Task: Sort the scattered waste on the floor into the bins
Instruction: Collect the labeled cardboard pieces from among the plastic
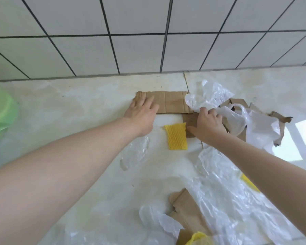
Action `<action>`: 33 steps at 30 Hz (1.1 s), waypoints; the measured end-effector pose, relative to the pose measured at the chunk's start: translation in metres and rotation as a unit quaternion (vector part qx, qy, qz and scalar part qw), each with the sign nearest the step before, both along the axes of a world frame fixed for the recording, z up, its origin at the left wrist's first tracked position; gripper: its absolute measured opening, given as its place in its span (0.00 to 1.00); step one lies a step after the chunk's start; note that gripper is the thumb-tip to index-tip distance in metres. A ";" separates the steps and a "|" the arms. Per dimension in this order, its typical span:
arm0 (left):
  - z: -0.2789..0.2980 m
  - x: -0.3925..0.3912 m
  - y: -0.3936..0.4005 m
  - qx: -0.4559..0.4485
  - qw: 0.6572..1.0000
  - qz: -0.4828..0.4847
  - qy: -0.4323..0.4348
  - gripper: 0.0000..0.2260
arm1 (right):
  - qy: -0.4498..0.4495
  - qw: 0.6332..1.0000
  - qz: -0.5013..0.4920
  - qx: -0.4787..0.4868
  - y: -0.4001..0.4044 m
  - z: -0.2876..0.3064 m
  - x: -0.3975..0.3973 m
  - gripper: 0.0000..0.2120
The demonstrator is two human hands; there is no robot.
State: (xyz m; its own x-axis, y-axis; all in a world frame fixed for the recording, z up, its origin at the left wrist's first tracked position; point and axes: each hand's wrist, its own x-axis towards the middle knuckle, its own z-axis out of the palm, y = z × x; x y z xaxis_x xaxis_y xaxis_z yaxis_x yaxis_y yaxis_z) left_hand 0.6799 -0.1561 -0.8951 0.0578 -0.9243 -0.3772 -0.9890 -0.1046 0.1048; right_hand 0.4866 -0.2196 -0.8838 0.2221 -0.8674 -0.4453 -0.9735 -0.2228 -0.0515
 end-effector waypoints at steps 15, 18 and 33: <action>0.000 0.009 0.035 -0.030 0.998 0.046 -0.035 0.29 | -0.263 0.941 -0.176 0.120 0.037 0.010 0.009 0.47; -0.001 0.013 0.042 -0.042 0.996 0.076 -0.007 0.34 | -0.304 0.923 -0.207 0.116 0.037 0.013 0.004 0.41; 0.055 0.024 0.089 -0.163 0.930 0.312 0.107 0.46 | -0.374 0.848 -0.210 0.310 0.108 0.049 -0.043 0.09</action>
